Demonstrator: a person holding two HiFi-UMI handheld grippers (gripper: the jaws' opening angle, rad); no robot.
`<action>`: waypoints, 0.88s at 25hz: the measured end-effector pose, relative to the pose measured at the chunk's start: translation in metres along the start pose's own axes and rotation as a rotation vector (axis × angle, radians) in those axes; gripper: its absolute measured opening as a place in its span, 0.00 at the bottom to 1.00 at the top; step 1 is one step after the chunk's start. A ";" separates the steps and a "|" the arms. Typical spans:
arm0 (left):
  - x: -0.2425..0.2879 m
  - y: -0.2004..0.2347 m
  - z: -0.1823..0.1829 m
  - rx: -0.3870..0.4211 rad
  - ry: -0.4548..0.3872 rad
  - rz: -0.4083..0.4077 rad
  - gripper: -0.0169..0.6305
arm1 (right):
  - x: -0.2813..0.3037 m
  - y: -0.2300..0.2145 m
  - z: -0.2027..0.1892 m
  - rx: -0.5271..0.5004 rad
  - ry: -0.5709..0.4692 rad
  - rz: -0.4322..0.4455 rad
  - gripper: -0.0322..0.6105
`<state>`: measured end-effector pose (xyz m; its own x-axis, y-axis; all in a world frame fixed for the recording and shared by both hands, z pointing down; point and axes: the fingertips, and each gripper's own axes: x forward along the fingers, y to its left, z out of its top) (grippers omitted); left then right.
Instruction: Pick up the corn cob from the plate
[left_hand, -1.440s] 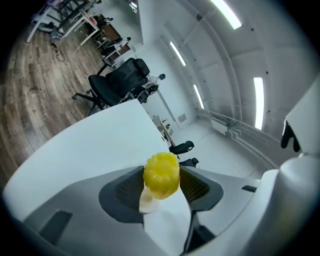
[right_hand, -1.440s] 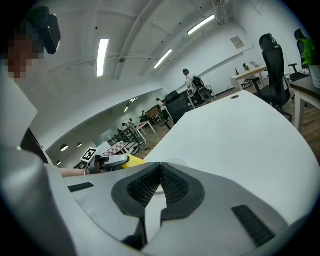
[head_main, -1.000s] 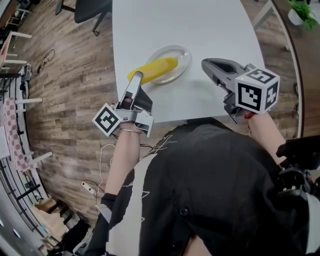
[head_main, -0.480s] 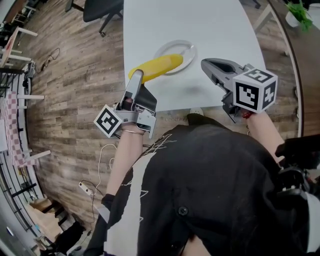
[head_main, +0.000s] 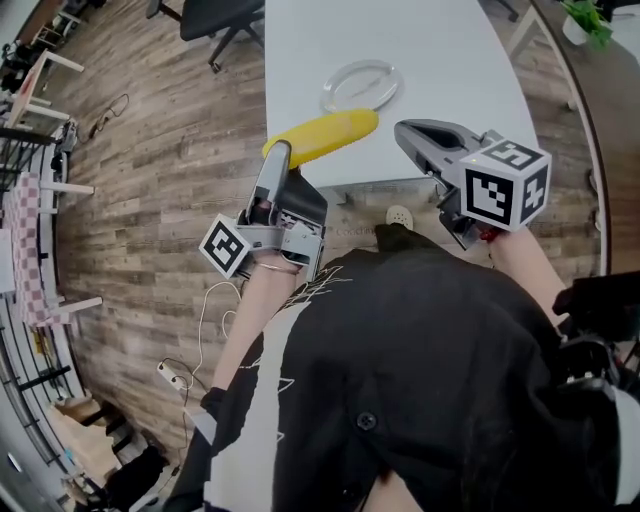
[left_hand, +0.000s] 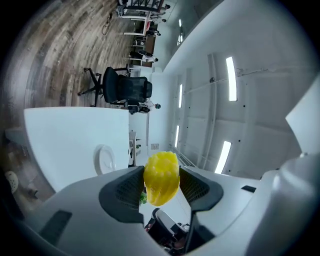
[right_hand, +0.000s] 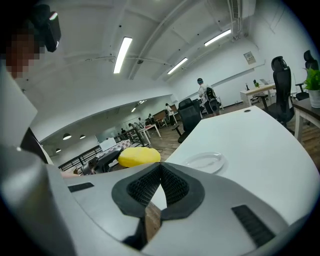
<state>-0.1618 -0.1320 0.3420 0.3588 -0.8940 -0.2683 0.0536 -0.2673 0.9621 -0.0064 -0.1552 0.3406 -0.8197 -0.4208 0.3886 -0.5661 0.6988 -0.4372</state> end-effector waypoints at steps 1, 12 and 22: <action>-0.009 -0.002 -0.001 -0.012 -0.007 -0.002 0.38 | -0.003 0.007 -0.003 -0.002 -0.006 -0.002 0.07; -0.094 -0.038 -0.018 0.020 0.027 -0.042 0.37 | -0.026 0.073 -0.048 -0.004 0.050 -0.024 0.07; -0.133 -0.040 -0.036 -0.001 -0.031 -0.088 0.37 | -0.040 0.068 -0.061 -0.044 0.068 -0.018 0.07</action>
<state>-0.1777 0.0102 0.3412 0.3233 -0.8780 -0.3530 0.0842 -0.3449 0.9349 -0.0066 -0.0555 0.3446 -0.8010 -0.3939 0.4508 -0.5747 0.7168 -0.3948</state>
